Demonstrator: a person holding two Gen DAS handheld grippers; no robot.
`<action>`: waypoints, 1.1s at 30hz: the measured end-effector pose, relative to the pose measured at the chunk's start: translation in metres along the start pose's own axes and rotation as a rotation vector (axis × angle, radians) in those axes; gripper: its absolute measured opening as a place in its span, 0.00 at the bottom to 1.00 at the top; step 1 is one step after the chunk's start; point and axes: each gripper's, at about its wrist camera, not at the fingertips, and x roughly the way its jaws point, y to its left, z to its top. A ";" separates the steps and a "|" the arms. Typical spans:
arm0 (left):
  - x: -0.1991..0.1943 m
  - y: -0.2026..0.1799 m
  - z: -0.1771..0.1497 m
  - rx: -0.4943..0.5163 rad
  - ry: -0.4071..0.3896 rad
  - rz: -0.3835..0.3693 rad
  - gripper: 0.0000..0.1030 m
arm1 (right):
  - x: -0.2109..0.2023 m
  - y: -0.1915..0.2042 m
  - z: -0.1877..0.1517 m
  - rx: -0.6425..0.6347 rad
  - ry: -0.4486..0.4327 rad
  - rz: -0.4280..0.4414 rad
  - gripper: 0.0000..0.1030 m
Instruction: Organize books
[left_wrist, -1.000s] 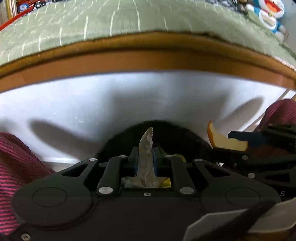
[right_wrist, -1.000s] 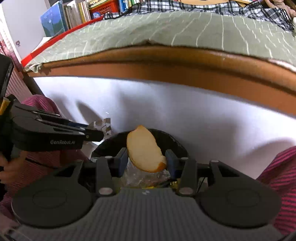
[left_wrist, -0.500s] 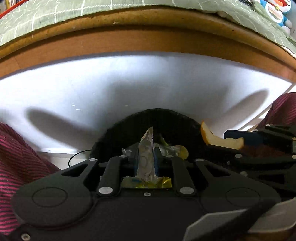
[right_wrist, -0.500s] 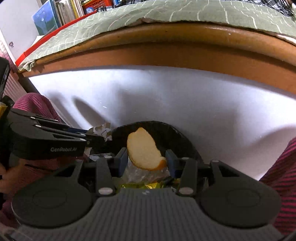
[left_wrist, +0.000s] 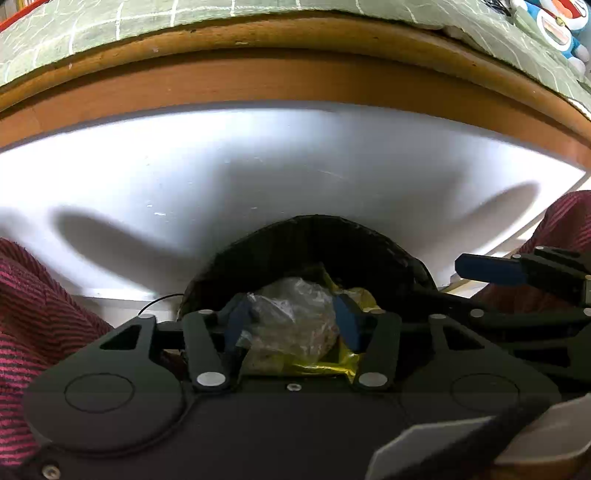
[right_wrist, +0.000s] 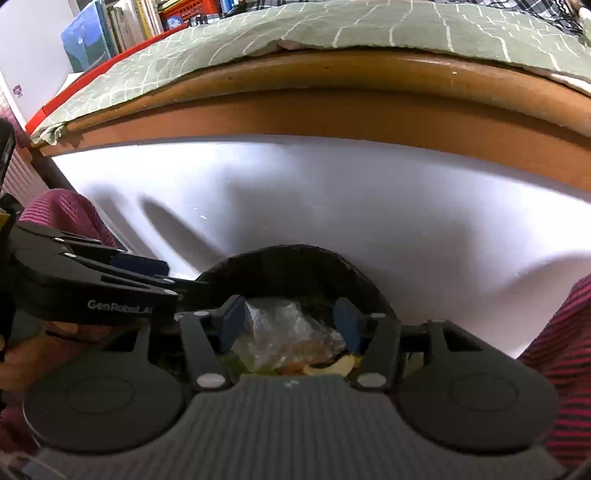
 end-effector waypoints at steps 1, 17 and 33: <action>0.000 0.001 0.000 -0.003 0.003 -0.003 0.51 | -0.001 0.000 0.000 0.002 -0.001 -0.002 0.69; 0.007 0.001 0.000 -0.051 0.065 0.016 0.77 | -0.004 -0.004 -0.001 0.013 0.006 -0.036 0.83; 0.012 0.002 -0.004 -0.049 0.091 0.042 0.81 | 0.002 -0.005 -0.009 0.023 0.043 -0.051 0.86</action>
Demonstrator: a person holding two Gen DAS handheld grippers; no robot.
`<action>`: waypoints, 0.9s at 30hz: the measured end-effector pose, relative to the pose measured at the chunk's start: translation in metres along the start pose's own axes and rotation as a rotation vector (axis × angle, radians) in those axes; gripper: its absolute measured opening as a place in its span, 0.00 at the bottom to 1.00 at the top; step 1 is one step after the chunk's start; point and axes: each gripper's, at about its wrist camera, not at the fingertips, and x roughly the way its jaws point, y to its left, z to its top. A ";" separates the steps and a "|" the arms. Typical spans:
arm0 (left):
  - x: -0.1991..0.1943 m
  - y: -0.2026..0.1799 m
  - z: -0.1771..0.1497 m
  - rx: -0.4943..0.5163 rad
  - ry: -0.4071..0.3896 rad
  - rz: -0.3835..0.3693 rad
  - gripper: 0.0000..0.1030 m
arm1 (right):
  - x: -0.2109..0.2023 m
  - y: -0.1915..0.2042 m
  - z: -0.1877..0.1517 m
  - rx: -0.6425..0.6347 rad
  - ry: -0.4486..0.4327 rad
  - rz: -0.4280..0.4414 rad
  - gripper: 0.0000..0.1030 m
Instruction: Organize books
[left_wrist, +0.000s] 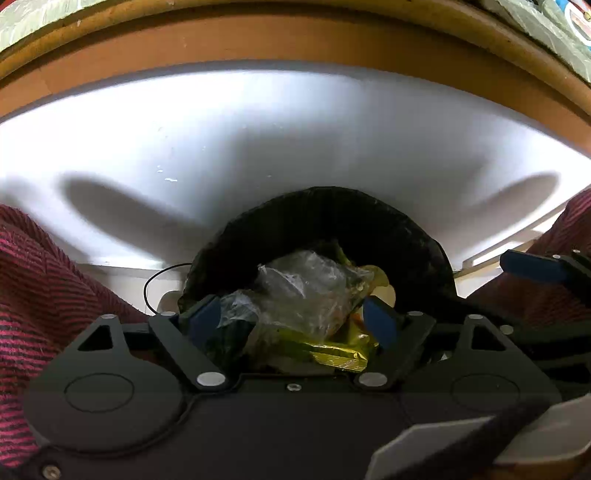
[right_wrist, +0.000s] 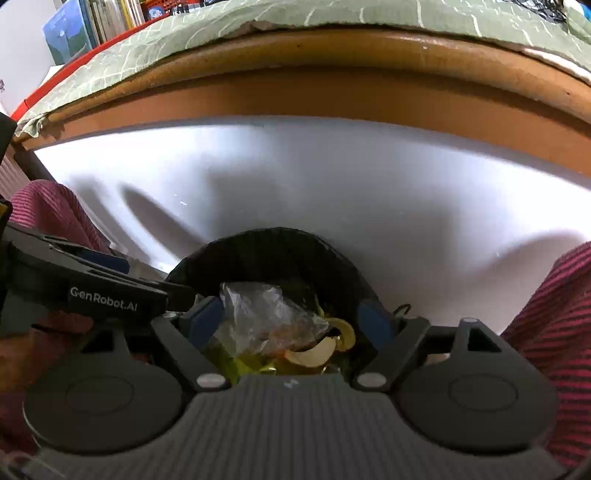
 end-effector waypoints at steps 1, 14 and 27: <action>0.001 0.000 0.000 -0.001 0.001 -0.001 0.81 | 0.000 0.000 -0.001 0.002 0.002 0.001 0.86; 0.003 0.000 -0.001 -0.004 0.006 -0.004 0.82 | 0.002 -0.001 -0.002 0.011 0.014 0.002 0.86; 0.002 0.000 -0.001 -0.004 0.006 -0.004 0.82 | 0.002 -0.001 -0.002 0.011 0.015 0.002 0.86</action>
